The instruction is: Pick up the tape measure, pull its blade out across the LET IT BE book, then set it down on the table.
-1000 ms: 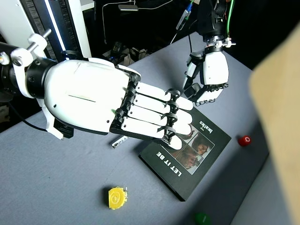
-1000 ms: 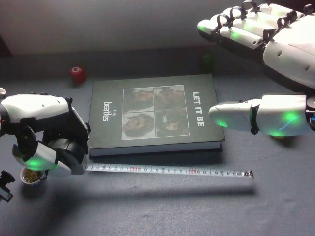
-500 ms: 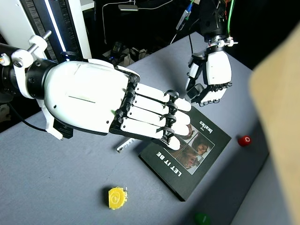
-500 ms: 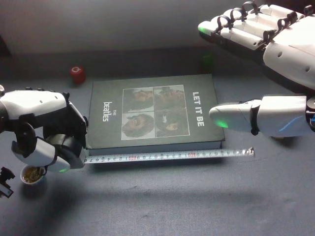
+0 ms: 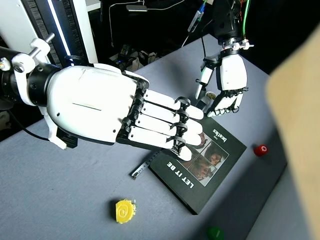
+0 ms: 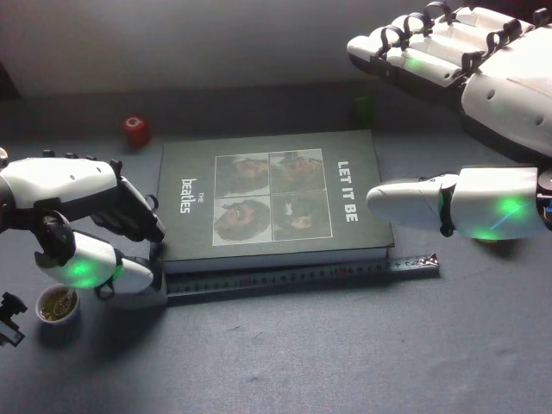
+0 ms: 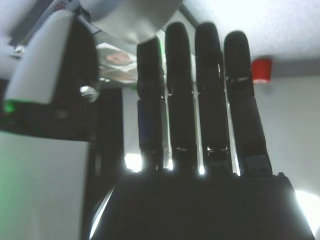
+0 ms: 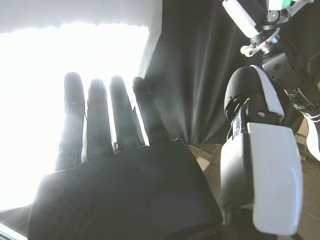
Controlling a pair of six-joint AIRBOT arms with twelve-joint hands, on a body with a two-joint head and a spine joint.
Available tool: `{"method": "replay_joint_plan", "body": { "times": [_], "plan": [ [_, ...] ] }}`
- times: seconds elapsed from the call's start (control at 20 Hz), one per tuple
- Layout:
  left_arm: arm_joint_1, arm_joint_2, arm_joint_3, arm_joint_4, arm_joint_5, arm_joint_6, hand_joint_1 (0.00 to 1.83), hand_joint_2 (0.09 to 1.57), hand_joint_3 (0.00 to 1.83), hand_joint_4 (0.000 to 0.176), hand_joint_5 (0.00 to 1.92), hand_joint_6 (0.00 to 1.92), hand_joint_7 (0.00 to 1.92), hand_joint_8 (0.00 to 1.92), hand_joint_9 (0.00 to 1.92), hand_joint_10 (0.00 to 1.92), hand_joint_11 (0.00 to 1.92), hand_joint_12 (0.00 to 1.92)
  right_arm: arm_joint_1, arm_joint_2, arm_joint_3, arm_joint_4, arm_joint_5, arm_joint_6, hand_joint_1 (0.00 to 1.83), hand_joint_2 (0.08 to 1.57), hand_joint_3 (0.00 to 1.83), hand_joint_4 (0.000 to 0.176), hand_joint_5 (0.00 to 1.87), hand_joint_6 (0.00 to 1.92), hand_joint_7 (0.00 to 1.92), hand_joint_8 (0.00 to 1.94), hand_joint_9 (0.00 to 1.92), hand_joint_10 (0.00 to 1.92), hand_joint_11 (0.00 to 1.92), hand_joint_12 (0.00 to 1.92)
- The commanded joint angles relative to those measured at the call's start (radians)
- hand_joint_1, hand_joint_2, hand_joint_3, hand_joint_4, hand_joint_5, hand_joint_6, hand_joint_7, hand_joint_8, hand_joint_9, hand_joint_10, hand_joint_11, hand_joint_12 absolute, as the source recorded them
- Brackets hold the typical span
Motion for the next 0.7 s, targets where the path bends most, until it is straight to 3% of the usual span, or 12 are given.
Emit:
{"method": "replay_joint_plan", "body": {
  "times": [0.0, 0.3, 0.65],
  "plan": [
    [-0.014, 0.008, 0.0, 0.003, -0.071, -0.002, 0.63, 1.04, 0.0, 0.0, 0.62, 0.0, 0.61, 0.0, 0.56, 0.0, 0.27, 0.75, 0.002, 0.007, -0.002, -0.034, -0.109, 0.004, 0.09, 1.07, 0.0, 0.0, 0.01, 0.0, 0.05, 0.0, 0.04, 0.0, 0.0, 0.57],
    [-0.036, 0.029, 0.012, 0.006, -0.024, 0.008, 0.55, 0.97, 0.0, 0.0, 0.55, 0.0, 0.53, 0.0, 0.46, 0.0, 0.19, 0.75, -0.001, 0.007, -0.003, -0.035, -0.111, 0.005, 0.09, 1.08, 0.0, 0.0, 0.01, 0.0, 0.05, 0.0, 0.04, 0.0, 0.0, 0.57],
    [-0.163, 0.026, 0.047, 0.004, 0.036, 0.034, 0.53, 0.97, 0.0, 0.0, 0.54, 0.0, 0.5, 0.0, 0.42, 0.0, 0.16, 0.75, -0.004, 0.011, -0.016, -0.035, -0.101, 0.07, 0.09, 1.05, 0.0, 0.0, 0.02, 0.0, 0.06, 0.0, 0.05, 0.0, 0.0, 0.58]
  ]
}}
